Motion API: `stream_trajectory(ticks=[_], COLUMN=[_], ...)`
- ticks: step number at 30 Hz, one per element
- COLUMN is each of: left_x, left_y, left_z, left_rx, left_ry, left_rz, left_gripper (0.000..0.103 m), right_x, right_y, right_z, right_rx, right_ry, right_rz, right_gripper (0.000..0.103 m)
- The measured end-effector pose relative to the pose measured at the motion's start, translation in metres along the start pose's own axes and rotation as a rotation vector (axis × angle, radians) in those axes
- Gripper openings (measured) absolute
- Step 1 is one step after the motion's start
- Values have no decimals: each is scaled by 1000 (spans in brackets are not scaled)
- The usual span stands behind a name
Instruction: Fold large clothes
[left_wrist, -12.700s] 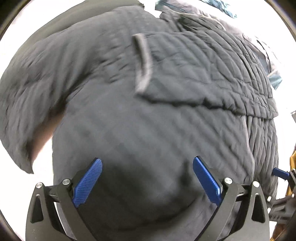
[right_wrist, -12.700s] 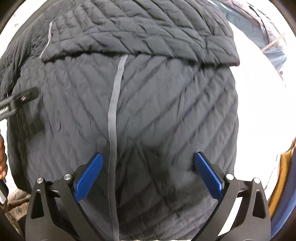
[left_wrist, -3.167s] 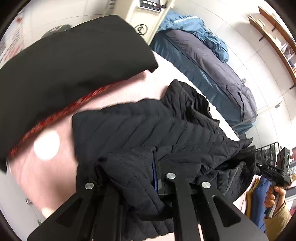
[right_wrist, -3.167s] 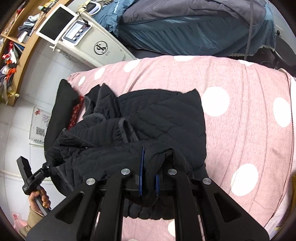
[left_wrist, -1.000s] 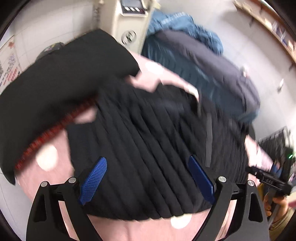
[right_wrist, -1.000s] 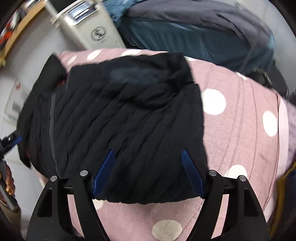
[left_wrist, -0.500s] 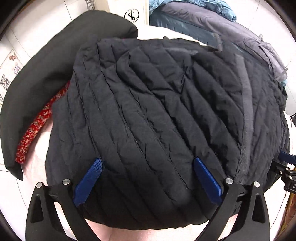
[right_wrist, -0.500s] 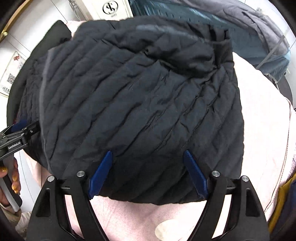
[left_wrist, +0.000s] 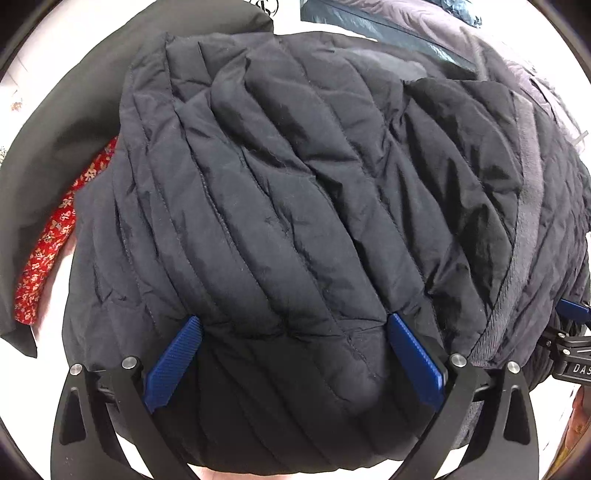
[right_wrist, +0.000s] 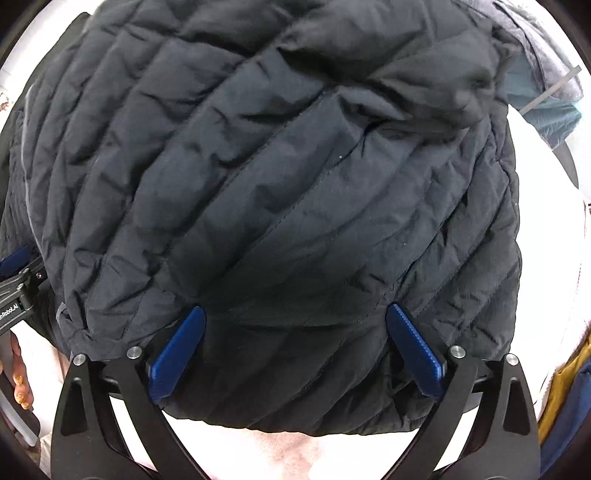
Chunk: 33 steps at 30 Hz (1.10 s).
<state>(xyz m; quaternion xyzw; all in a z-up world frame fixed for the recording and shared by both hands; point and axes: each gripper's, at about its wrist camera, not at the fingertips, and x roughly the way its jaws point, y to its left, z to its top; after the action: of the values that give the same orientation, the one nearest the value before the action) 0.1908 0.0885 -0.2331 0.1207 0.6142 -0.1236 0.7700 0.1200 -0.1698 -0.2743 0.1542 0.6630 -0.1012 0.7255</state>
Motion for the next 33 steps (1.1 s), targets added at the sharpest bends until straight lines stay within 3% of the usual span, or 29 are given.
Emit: stream_trajectory(ticks=[8, 21, 28, 33], left_x=[24, 10, -29, -53], left_y=[-9, 8, 34, 65], left_z=[14, -15, -51, -75], left_rx=[-10, 17, -11, -87], left_ry=[37, -11, -92, -145], left_rz=[7, -40, -119, -152], left_gripper=[99, 98, 97, 97], right_x=[8, -7, -45, -56], right_y=[2, -7, -32, -93], right_z=[3, -41, -106, -138], right_rx=[13, -9, -9, 162], right_ry=[-24, -111, -267, -294], right_rz=[-30, 33, 68, 146], right_gripper=[98, 98, 98, 98])
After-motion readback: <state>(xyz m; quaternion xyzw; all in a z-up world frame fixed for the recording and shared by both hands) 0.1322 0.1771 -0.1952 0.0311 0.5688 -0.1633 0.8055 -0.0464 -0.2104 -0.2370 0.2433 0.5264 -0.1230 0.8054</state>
